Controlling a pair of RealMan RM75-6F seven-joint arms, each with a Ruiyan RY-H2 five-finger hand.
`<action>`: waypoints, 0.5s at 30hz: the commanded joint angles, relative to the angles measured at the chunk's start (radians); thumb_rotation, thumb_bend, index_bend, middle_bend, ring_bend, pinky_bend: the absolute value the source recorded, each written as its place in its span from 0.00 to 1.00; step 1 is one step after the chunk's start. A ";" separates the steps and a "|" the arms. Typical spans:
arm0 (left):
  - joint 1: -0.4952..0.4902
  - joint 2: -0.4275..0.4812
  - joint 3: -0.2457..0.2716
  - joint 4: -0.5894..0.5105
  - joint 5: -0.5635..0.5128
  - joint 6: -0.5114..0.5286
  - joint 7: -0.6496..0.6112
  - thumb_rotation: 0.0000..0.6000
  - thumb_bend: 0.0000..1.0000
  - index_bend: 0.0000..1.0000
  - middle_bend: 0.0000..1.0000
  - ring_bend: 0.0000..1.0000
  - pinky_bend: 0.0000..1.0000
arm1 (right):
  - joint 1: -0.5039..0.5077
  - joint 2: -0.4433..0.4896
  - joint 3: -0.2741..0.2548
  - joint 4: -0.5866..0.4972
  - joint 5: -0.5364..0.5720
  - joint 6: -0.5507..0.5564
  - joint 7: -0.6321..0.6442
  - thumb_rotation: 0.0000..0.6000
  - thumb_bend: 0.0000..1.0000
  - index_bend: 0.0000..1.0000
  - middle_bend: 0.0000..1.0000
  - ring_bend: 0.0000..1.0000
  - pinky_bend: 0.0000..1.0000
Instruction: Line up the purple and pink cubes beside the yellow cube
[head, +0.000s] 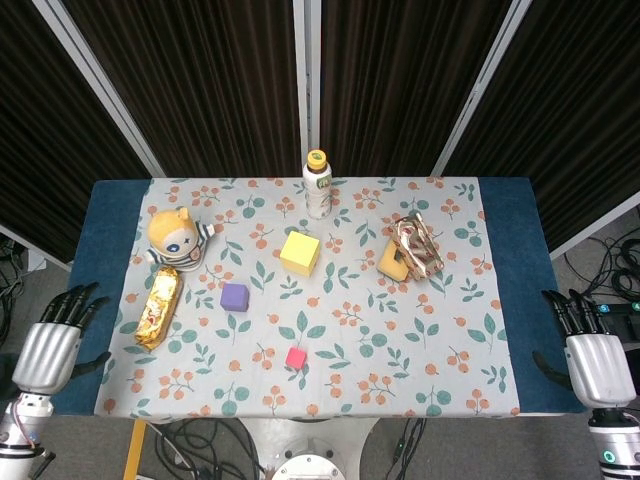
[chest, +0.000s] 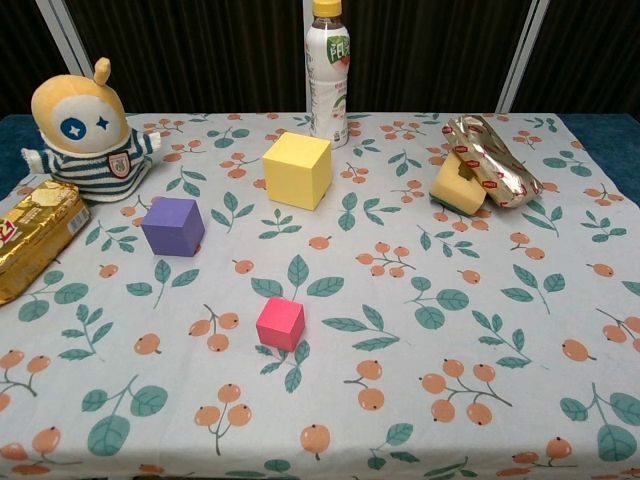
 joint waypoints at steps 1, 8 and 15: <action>-0.079 0.004 -0.006 0.028 0.074 -0.055 -0.035 1.00 0.05 0.30 0.28 0.20 0.23 | 0.003 0.001 0.003 -0.005 0.000 -0.002 -0.008 1.00 0.16 0.06 0.10 0.00 0.12; -0.242 -0.035 -0.032 0.038 0.129 -0.216 -0.027 1.00 0.08 0.32 0.30 0.22 0.27 | 0.006 0.000 0.005 -0.011 0.005 -0.006 -0.021 1.00 0.16 0.06 0.10 0.00 0.12; -0.384 -0.152 -0.066 0.083 0.077 -0.397 -0.014 1.00 0.11 0.38 0.36 0.28 0.37 | 0.008 0.001 0.008 -0.015 0.012 -0.011 -0.031 1.00 0.16 0.06 0.10 0.00 0.12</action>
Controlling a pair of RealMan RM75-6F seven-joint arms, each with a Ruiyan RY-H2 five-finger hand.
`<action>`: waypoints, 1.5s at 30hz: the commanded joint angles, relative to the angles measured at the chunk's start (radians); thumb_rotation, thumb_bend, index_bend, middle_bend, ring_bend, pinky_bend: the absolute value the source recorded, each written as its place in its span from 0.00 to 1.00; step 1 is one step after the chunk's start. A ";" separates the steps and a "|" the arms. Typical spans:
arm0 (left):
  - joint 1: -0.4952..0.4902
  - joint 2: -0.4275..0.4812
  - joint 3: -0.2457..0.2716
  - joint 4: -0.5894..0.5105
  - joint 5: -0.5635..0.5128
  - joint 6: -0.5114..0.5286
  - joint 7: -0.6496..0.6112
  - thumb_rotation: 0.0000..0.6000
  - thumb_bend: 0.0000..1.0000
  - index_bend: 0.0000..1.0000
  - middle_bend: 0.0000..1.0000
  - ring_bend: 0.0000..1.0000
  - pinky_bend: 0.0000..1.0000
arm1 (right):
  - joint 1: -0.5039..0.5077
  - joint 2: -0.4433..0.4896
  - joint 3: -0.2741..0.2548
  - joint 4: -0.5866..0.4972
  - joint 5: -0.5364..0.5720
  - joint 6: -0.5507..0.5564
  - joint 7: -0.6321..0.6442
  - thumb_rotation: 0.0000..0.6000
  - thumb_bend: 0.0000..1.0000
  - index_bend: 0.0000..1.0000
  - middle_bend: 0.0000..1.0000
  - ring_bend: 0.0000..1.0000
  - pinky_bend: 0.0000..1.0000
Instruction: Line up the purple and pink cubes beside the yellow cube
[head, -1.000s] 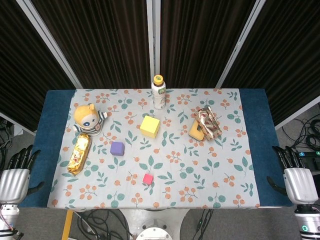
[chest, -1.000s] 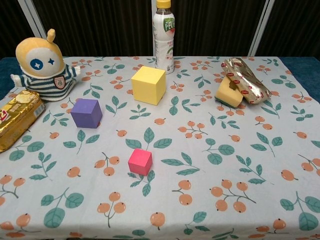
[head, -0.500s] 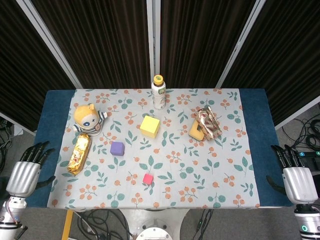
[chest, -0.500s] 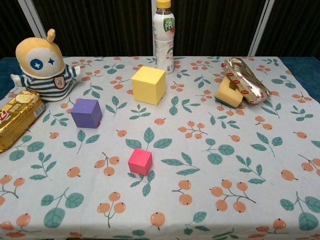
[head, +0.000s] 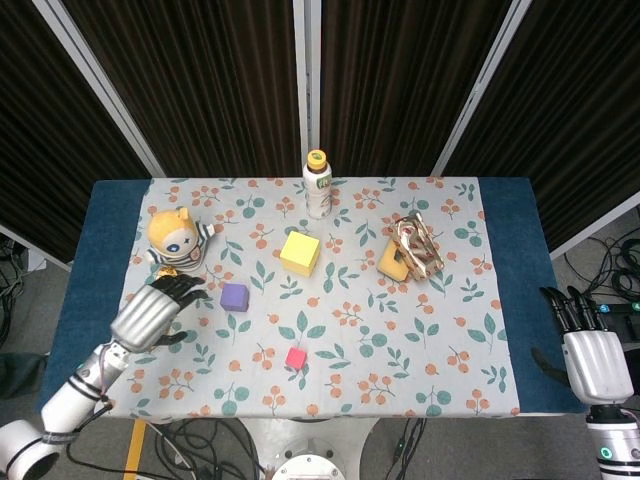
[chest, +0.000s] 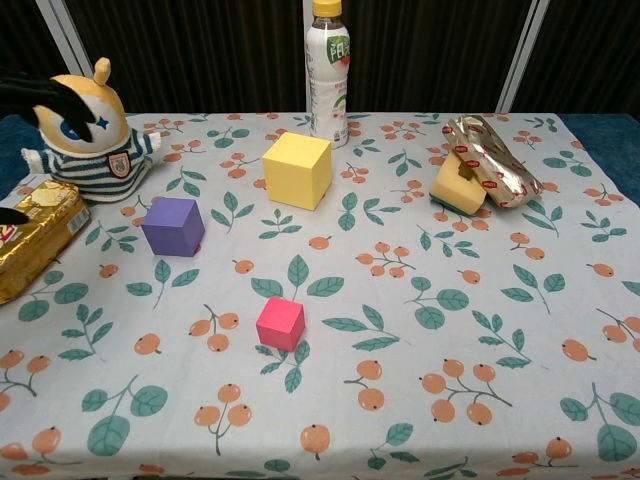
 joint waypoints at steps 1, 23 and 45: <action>-0.082 -0.080 -0.026 0.039 -0.047 -0.107 0.029 1.00 0.11 0.39 0.36 0.28 0.37 | 0.001 0.002 0.001 -0.003 0.004 -0.001 -0.003 1.00 0.16 0.06 0.10 0.00 0.12; -0.237 -0.300 -0.110 0.232 -0.476 -0.356 0.378 1.00 0.10 0.30 0.31 0.28 0.37 | -0.016 0.009 0.001 0.003 0.021 0.013 0.004 1.00 0.16 0.06 0.10 0.00 0.12; -0.283 -0.354 -0.065 0.275 -0.424 -0.303 0.268 1.00 0.19 0.54 0.54 0.47 0.62 | -0.024 0.010 0.001 0.006 0.030 0.017 0.010 1.00 0.16 0.06 0.10 0.00 0.12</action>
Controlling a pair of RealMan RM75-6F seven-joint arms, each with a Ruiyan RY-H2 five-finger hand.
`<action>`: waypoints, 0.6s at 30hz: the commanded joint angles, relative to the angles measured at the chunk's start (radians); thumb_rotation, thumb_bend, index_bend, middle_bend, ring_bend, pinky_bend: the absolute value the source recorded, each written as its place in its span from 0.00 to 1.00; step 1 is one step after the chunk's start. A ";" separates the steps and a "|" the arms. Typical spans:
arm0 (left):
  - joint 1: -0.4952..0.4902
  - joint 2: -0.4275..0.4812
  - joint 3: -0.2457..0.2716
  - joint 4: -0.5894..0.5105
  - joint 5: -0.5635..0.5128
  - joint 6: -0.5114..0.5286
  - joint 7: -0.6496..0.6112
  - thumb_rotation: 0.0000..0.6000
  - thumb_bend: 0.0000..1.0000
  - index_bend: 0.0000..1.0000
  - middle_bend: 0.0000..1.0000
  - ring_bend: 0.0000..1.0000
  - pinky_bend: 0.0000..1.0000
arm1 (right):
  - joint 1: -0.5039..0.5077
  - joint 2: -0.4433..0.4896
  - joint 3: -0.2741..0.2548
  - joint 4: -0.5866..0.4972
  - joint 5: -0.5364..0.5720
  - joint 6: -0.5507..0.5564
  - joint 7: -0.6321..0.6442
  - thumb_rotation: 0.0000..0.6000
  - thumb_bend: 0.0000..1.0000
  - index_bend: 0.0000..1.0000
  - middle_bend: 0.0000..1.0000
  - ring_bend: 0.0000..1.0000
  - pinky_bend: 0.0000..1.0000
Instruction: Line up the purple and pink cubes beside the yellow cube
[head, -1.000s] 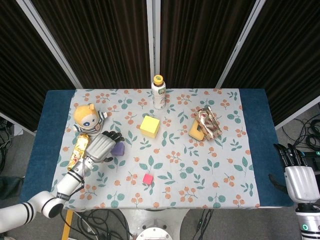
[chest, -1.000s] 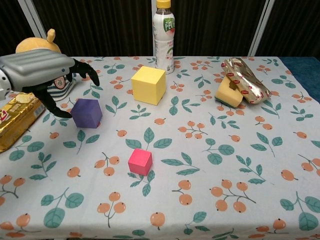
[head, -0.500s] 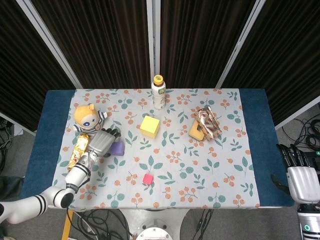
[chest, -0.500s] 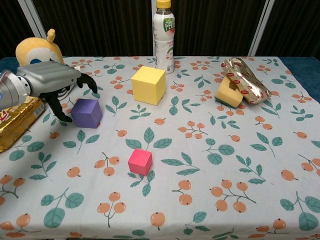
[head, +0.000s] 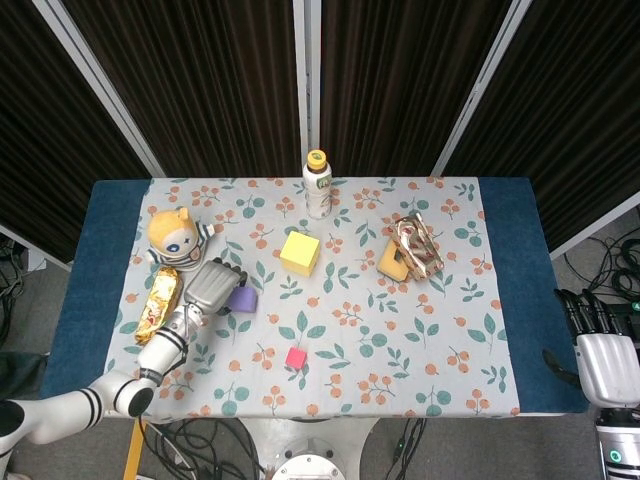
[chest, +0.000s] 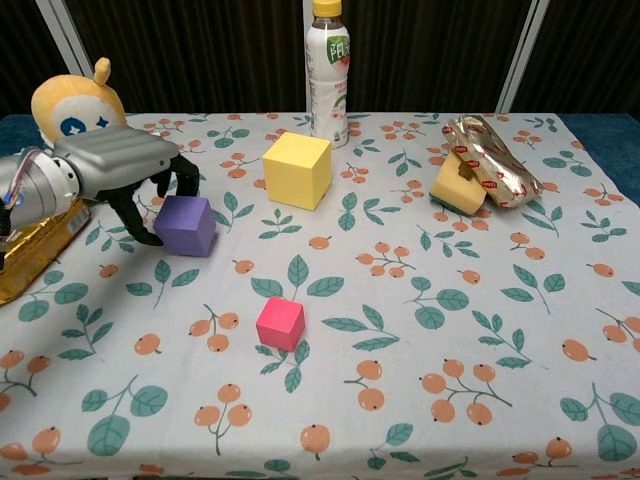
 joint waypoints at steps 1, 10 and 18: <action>-0.017 -0.006 0.006 -0.015 0.030 0.010 -0.018 1.00 0.19 0.54 0.54 0.47 0.62 | -0.004 0.002 0.000 -0.002 0.000 0.005 -0.001 1.00 0.16 0.06 0.10 0.00 0.12; -0.089 -0.067 0.001 0.029 0.079 -0.002 -0.002 1.00 0.19 0.54 0.54 0.47 0.62 | -0.017 0.009 -0.002 -0.006 0.001 0.020 -0.002 1.00 0.16 0.06 0.10 0.00 0.12; -0.135 -0.099 -0.011 0.072 0.084 -0.002 0.052 1.00 0.19 0.54 0.54 0.47 0.62 | -0.027 0.014 -0.003 -0.008 0.001 0.032 0.002 1.00 0.16 0.06 0.10 0.00 0.12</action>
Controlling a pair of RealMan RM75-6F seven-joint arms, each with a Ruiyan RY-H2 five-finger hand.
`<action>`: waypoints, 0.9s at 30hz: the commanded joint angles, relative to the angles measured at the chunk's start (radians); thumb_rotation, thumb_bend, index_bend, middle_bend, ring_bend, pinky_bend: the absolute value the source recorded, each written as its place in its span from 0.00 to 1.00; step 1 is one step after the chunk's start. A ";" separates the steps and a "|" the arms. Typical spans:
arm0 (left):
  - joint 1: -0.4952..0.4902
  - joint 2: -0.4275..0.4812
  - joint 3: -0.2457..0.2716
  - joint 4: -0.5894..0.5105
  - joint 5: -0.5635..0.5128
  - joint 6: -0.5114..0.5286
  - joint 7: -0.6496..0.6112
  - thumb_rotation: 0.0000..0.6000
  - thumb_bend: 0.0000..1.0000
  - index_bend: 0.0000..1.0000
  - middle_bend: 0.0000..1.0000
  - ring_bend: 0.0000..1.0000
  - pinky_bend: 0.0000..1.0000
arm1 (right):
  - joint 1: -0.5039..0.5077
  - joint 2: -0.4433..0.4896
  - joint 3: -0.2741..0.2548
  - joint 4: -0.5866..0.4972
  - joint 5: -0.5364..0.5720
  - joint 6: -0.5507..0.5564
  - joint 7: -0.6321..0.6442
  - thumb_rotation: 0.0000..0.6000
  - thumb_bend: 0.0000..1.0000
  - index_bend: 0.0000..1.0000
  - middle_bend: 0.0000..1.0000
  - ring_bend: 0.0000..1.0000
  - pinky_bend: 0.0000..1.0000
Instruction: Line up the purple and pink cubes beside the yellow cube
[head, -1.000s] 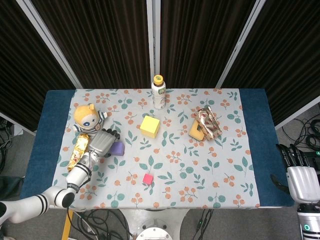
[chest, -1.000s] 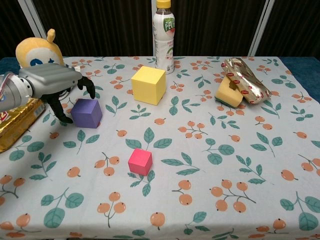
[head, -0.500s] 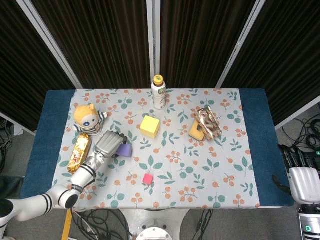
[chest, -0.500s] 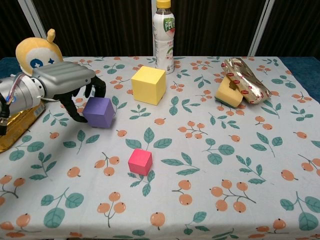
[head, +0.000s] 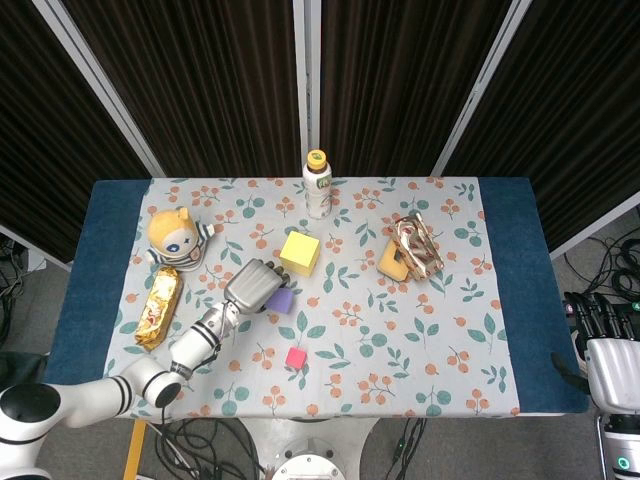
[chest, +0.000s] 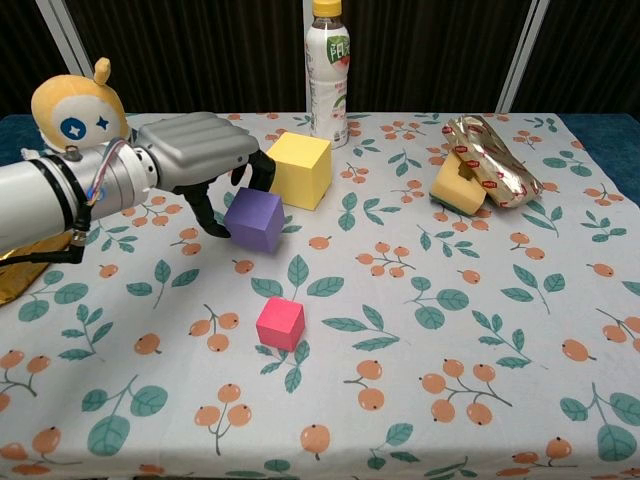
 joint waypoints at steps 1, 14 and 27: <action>-0.013 -0.008 -0.004 0.012 -0.003 -0.002 0.019 1.00 0.19 0.54 0.54 0.47 0.61 | -0.004 0.001 0.000 0.000 0.000 0.004 0.001 1.00 0.16 0.06 0.10 0.00 0.12; -0.045 -0.034 -0.008 0.053 -0.043 -0.024 0.055 1.00 0.19 0.53 0.53 0.47 0.61 | -0.014 0.007 0.000 -0.007 0.001 0.013 -0.004 1.00 0.16 0.06 0.10 0.00 0.12; -0.026 -0.048 0.011 0.065 -0.029 0.048 0.068 1.00 0.03 0.46 0.48 0.47 0.61 | -0.017 0.010 -0.002 -0.016 -0.008 0.015 -0.014 1.00 0.16 0.06 0.10 0.00 0.12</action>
